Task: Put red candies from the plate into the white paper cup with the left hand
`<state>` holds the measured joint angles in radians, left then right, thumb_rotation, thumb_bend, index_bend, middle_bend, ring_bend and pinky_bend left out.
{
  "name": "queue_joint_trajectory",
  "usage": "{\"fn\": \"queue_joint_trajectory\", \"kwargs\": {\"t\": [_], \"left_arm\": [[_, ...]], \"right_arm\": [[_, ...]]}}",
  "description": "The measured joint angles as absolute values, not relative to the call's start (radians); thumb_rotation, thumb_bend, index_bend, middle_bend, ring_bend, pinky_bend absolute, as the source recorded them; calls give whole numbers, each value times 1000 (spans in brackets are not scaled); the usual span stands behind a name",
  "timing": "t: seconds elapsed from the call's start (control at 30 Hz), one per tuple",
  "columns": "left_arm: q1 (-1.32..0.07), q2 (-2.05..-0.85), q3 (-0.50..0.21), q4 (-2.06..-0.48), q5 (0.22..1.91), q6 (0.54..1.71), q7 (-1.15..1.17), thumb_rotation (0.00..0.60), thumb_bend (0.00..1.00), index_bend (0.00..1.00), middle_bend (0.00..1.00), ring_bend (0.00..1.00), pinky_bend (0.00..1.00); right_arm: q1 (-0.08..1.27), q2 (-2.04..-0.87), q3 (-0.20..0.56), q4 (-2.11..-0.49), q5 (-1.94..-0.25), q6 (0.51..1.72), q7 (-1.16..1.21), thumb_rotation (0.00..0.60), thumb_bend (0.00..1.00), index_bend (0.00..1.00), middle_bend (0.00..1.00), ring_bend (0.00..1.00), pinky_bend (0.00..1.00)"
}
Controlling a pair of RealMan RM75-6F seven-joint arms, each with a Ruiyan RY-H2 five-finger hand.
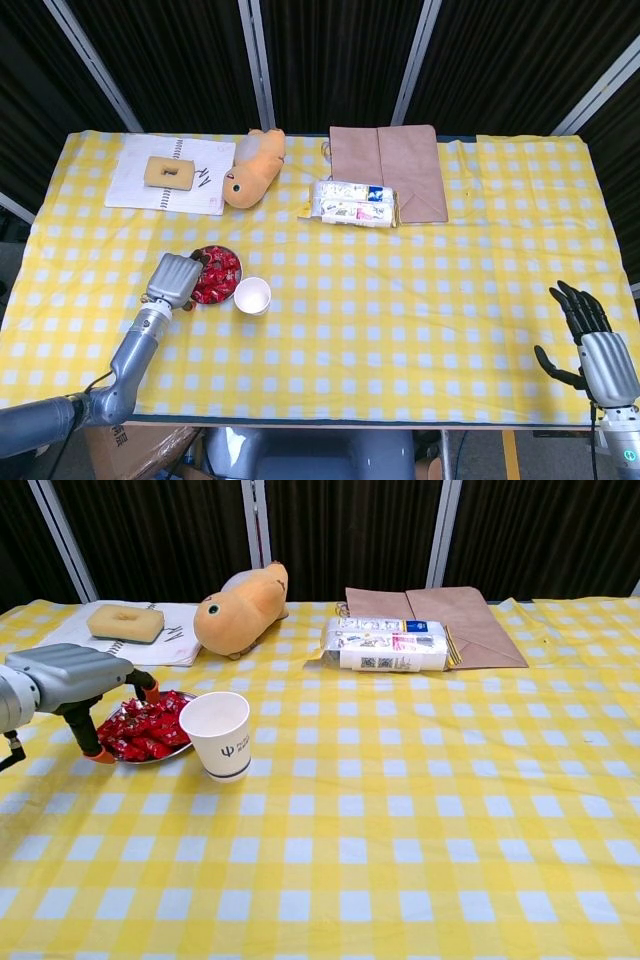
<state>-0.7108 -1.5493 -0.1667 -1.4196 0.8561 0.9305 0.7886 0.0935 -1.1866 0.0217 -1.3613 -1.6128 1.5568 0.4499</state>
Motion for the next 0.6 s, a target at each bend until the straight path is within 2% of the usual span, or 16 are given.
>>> {"fn": "queue_joint_trajectory", "kwargs": {"t": [0.6], "left_arm": [[-757,-1573,-159,-1399,827,949,745,600,170,279,248,876,867]], "right_arm": [[93,-1185,22,-1365,-1616,1559,452,600,424,0,0,0,0]]}}
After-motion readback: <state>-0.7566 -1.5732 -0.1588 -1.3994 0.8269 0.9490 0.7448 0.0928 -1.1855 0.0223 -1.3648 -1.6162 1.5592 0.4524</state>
